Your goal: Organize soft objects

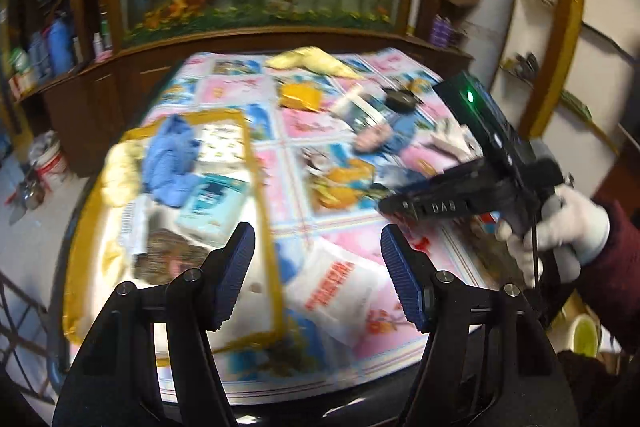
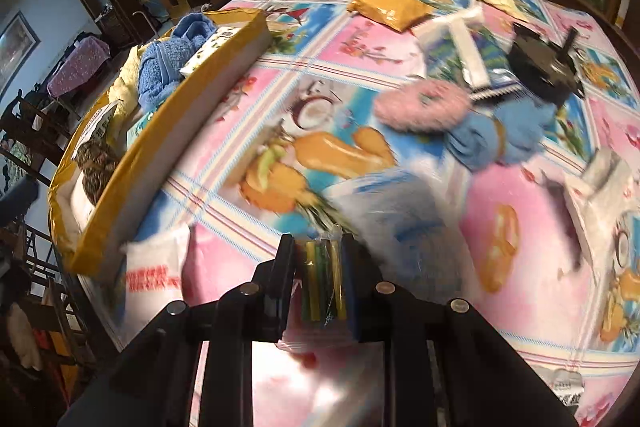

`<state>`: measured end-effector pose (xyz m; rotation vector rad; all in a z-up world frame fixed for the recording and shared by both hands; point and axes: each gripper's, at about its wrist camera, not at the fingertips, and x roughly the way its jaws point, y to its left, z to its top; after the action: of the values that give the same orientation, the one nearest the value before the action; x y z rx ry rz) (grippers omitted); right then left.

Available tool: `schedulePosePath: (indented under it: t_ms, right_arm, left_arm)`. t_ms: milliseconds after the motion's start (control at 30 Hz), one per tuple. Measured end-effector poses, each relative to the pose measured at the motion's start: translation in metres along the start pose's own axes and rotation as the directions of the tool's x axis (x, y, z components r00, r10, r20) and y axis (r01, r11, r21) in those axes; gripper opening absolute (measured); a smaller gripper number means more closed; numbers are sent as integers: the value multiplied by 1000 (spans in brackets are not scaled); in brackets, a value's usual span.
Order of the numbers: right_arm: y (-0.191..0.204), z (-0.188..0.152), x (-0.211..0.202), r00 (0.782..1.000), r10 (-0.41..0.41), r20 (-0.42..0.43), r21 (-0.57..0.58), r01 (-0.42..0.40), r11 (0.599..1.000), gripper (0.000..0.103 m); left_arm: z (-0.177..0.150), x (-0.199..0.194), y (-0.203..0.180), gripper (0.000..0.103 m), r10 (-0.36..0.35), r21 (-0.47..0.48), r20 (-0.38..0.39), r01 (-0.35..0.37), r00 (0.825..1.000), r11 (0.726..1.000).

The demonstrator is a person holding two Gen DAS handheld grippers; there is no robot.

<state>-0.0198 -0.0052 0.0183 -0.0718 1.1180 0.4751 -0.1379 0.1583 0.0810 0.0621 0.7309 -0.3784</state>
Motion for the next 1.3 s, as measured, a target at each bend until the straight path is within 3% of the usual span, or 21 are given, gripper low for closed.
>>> schedulePosePath:
  t_ms: [167,267,333,400,467,567,667,833,900,1033,1100,1133,1200,1300]
  right_arm:
    - [-20,-13,-13,995,98,15,88,-99,991,25]
    - [-6,-16,-26,986,153,68,50,-157,986,26]
    - [19,-15,-30,977,204,67,-25,-203,979,33]
    - [43,-12,-24,972,231,47,-87,-226,970,51]
    - [66,-6,-12,971,238,24,-128,-233,964,53]
    - [87,4,6,976,216,7,-148,-213,966,54]
    - [110,5,22,990,140,-10,-218,-138,966,55]
    - [131,-13,22,1000,19,4,-361,-16,932,56]
    - [123,-19,19,999,-30,12,-362,32,932,55]
    - [80,-26,6,999,-34,12,-284,36,958,56]
    - [54,-25,-9,995,95,-2,-196,-94,976,56]
    - [35,-25,-23,986,167,28,-128,-162,978,56]
    - [-1,-27,-51,970,213,117,-27,-212,977,60]
    - [-29,-35,-68,982,117,150,8,-119,993,61]
  left_arm:
    - [-8,27,-27,66,10,70,-92,-3,996,998]
    - [-10,18,-31,66,-2,73,-79,8,997,997]
    - [-11,9,-24,66,-4,61,-71,8,997,998]
    - [-14,-3,-12,66,6,33,-65,-4,998,999]
    - [-19,-12,3,66,55,-9,-62,-55,997,998]
    - [-26,-24,27,66,70,-92,-55,-75,996,993]
    - [-31,-33,42,66,73,-152,-37,-77,997,985]
    - [-28,-36,42,66,14,-174,-11,-16,1000,985]
    - [-24,-35,32,66,-11,-144,-6,10,1000,990]
    - [-22,-26,9,66,-95,-96,-21,93,995,991]
    - [-22,-16,-4,66,-118,-76,-48,115,992,990]
    - [-22,-10,-11,66,-130,-64,-64,126,989,990]
    - [-23,-1,-22,66,-150,-41,-86,147,985,988]
    - [-22,15,-36,66,-170,-22,-116,168,979,985]
